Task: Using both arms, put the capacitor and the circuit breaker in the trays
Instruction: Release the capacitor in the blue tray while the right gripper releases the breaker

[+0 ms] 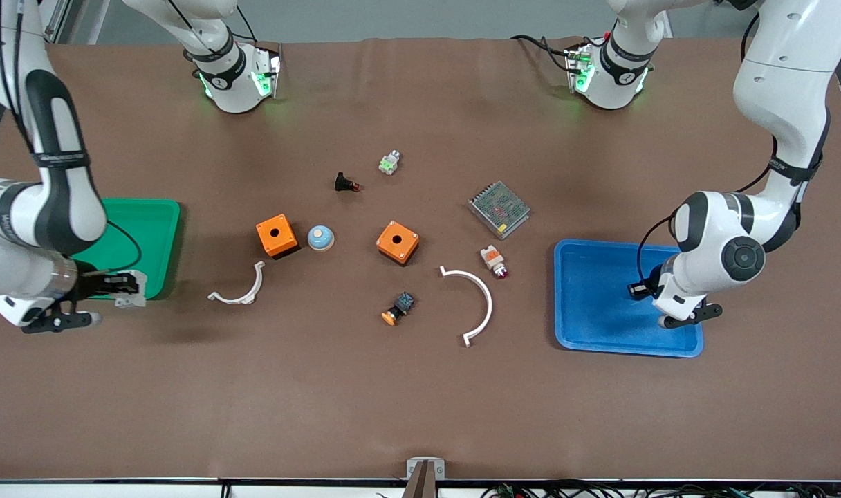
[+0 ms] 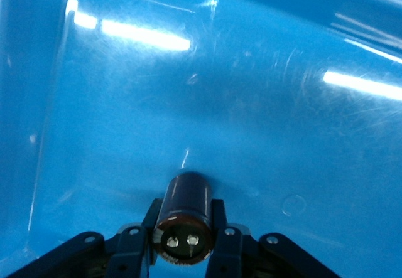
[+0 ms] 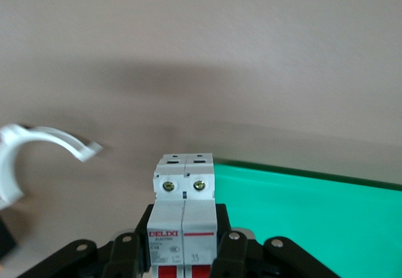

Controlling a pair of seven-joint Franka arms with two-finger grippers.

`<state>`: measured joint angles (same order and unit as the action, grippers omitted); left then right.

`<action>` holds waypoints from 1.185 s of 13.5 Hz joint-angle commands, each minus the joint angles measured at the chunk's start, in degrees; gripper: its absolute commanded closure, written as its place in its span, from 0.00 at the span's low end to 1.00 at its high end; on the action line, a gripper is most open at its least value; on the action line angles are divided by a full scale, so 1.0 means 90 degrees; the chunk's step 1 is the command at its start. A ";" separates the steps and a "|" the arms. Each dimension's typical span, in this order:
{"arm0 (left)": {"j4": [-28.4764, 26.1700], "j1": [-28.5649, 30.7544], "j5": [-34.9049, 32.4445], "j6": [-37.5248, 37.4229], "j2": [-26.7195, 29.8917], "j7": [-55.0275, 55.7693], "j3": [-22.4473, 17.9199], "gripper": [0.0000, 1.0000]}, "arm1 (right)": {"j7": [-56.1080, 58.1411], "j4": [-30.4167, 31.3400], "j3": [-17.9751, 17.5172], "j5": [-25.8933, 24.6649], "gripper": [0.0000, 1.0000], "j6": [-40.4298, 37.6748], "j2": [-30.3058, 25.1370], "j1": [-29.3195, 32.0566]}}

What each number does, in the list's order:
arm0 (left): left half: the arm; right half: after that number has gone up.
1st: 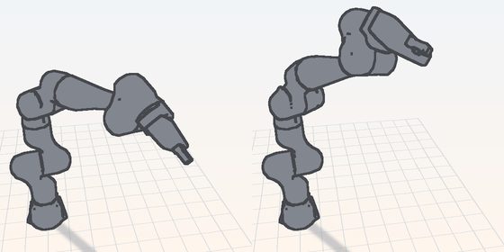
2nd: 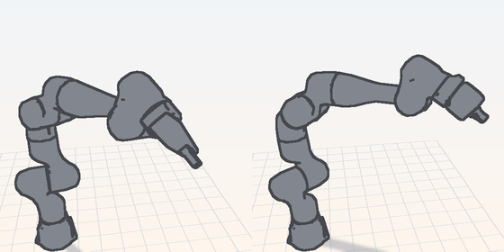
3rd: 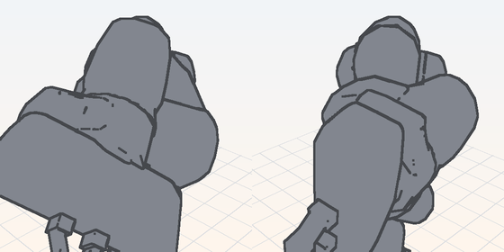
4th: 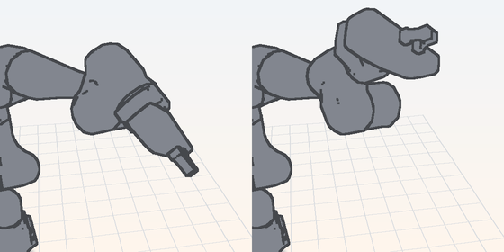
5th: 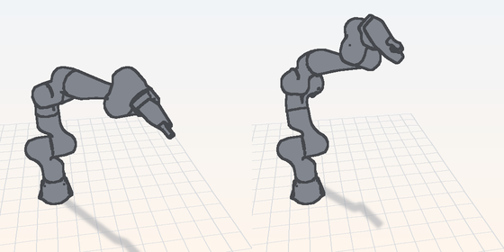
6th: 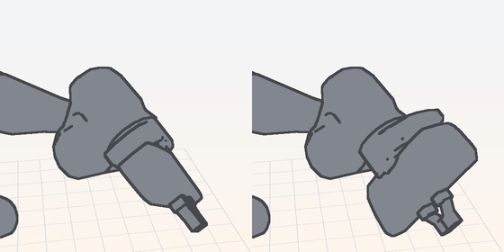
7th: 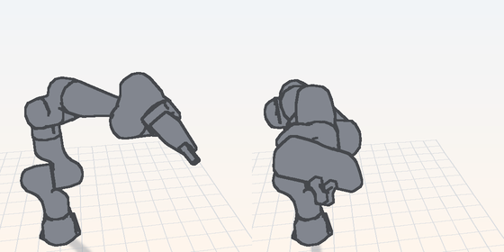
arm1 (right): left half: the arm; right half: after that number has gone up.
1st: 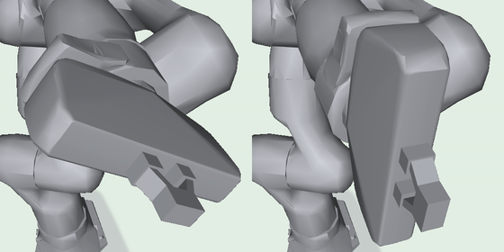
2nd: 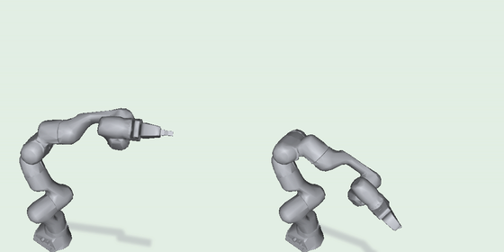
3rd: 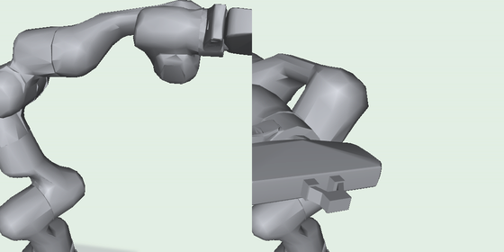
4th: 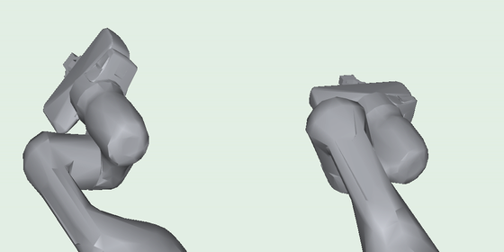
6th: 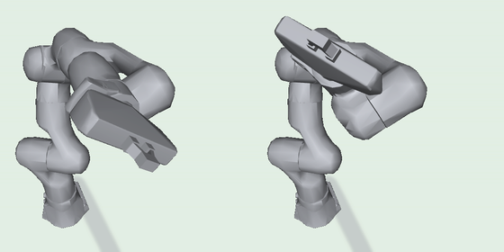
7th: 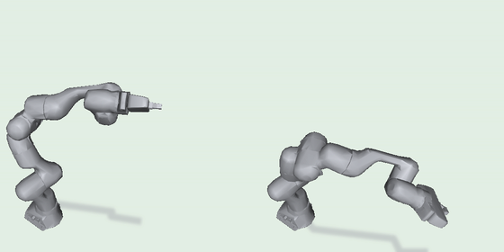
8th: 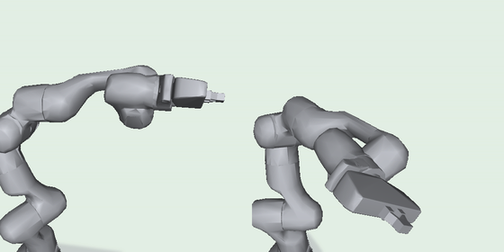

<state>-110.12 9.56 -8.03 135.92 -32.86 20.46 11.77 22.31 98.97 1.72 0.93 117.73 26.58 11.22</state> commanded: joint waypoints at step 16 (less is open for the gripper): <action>0.3132 -0.0018 -0.0299 -0.4231 0.1832 -0.0467 0.0743 0.00 | 0.2391 0.1241 -0.0200 -0.0113 0.00 0.0750 -0.0491 0.1107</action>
<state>-86.26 9.12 -10.37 102.87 -17.51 18.11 17.64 40.89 111.68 1.21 0.90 129.81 26.12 20.34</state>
